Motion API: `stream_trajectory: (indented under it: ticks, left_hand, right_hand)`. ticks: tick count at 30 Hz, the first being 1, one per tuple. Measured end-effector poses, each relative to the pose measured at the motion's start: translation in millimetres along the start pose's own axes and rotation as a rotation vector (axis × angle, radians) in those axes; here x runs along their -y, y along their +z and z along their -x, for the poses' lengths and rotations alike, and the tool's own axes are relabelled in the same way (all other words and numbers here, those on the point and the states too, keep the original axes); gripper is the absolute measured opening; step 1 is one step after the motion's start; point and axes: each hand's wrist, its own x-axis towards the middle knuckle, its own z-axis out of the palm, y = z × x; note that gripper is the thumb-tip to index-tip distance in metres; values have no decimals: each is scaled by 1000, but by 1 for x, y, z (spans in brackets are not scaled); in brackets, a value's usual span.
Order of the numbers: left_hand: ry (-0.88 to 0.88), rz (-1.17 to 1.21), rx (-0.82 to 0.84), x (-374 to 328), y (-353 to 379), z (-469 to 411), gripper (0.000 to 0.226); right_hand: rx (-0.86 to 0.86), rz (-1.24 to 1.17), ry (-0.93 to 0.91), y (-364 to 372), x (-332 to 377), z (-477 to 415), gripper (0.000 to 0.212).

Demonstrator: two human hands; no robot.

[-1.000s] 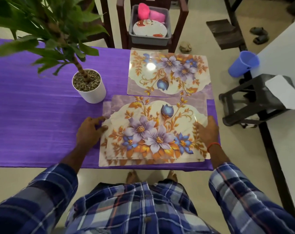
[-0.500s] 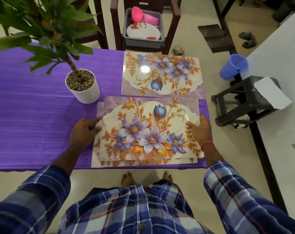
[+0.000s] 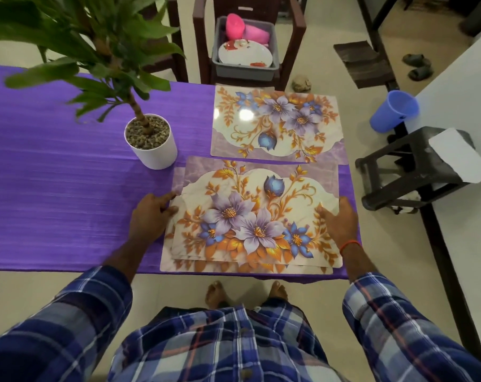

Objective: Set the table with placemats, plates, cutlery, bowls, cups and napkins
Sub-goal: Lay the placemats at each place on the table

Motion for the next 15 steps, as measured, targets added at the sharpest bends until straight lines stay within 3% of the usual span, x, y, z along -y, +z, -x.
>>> stream_trajectory:
  ticks: [15]
  left_hand:
    - [-88, 41, 15, -7, -1, 0, 42]
  right_hand:
    - [54, -21, -10, -7, 0, 0, 33]
